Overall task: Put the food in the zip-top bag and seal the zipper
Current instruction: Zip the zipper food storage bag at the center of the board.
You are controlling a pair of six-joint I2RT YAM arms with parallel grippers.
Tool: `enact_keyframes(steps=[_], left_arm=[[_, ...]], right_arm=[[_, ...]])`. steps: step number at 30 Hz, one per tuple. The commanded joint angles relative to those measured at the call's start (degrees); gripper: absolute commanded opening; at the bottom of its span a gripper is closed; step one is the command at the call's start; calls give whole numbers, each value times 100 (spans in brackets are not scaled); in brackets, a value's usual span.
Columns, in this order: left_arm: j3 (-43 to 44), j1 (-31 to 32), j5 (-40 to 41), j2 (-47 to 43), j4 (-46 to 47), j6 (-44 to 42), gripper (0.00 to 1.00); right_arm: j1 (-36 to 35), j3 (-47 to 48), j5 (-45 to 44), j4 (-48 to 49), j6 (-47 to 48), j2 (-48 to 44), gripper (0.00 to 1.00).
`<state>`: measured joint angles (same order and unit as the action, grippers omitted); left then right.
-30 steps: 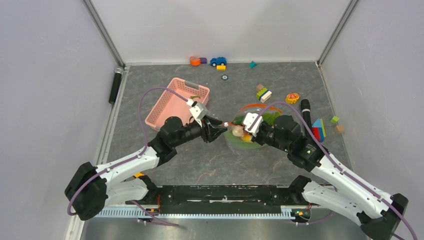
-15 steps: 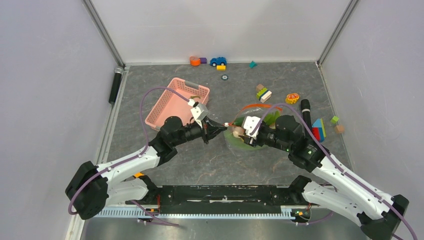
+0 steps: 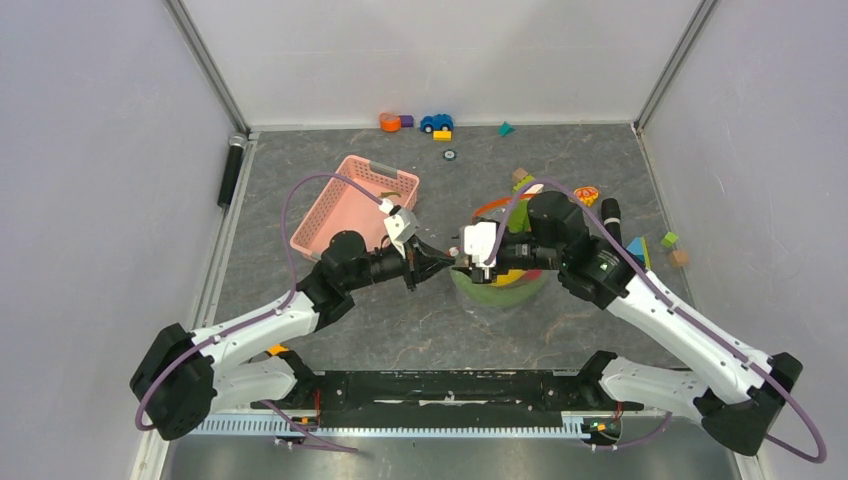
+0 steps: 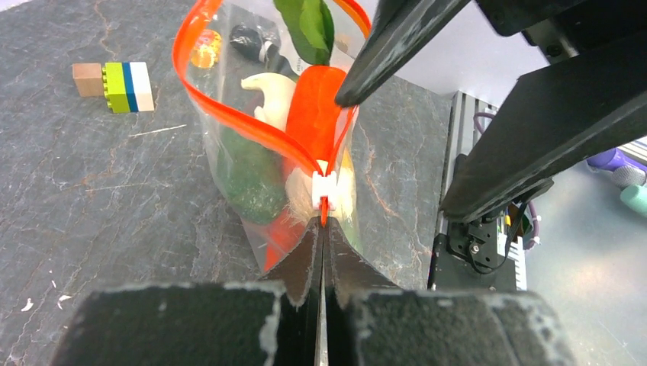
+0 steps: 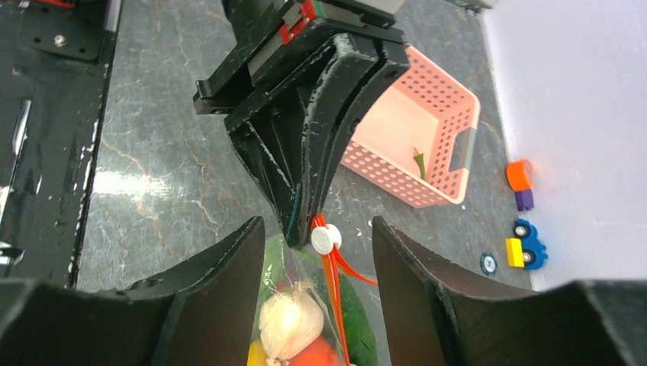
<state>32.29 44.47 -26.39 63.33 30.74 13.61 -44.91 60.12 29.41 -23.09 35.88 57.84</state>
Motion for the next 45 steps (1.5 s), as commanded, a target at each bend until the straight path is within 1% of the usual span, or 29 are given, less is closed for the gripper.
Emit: enact_keyframes(steps=[1, 4, 8, 14, 18, 19, 23, 25, 27, 28, 29, 32, 34, 40, 41, 43, 45], left_arm=[[263, -8, -225, -206, 25, -278, 2], [301, -11, -259, -272, -91, -381, 2], [376, -9, -467, -343, -300, -539, 2], [499, -8, -620, -379, -495, -657, 2], [530, -8, -638, -416, -581, -696, 2], [532, -9, -648, -436, -602, -716, 2], [517, -8, -601, -512, -695, -776, 2], [503, -9, -546, -546, -748, -807, 2], [466, -8, -461, -595, -763, -816, 2], [450, -10, -447, -613, -763, -831, 2], [442, -8, -446, -643, -763, -845, 2], [443, -11, -512, -720, -780, -889, 2], [470, -8, -604, -740, -837, -964, 2], [685, -8, -823, -834, -1334, -1350, 2], [704, -8, -889, -863, -1395, -1519, 2], [758, -2, -1005, -944, -1582, -1724, 2], [804, -13, -948, -990, -1688, -1807, 2]], right_arm=[[-17, 443, 557, -790, 614, 333, 58], [-18, 535, 651, -982, 907, 413, 57], [-18, 739, 689, -1175, 1064, 566, 55], [-36, 969, 685, -1344, 1123, 844, 53], [-49, 1036, 633, -1400, 1103, 990, 48], [-61, 1041, 607, -1404, 1083, 1020, 48], [-80, 1046, 514, -1435, 1068, 1039, 28], [-80, 1029, 513, -1435, 1091, 1012, 15], [-89, 1020, 485, -1451, 1103, 986, 7], [-84, 1007, 458, -1452, 1112, 971, 7], [-88, 989, 437, -1453, 1132, 959, 10], [-89, 973, 425, -1450, 1165, 949, 23], [-93, 1014, 423, -1456, 1165, 971, 28], [-106, 1260, 432, -1661, 1224, 1136, 35], [-106, 1278, 405, -1685, 1228, 1166, 37], [-115, 1305, 367, -1715, 1224, 1209, 38], [-145, 1335, 379, -1738, 1211, 1245, 38]])
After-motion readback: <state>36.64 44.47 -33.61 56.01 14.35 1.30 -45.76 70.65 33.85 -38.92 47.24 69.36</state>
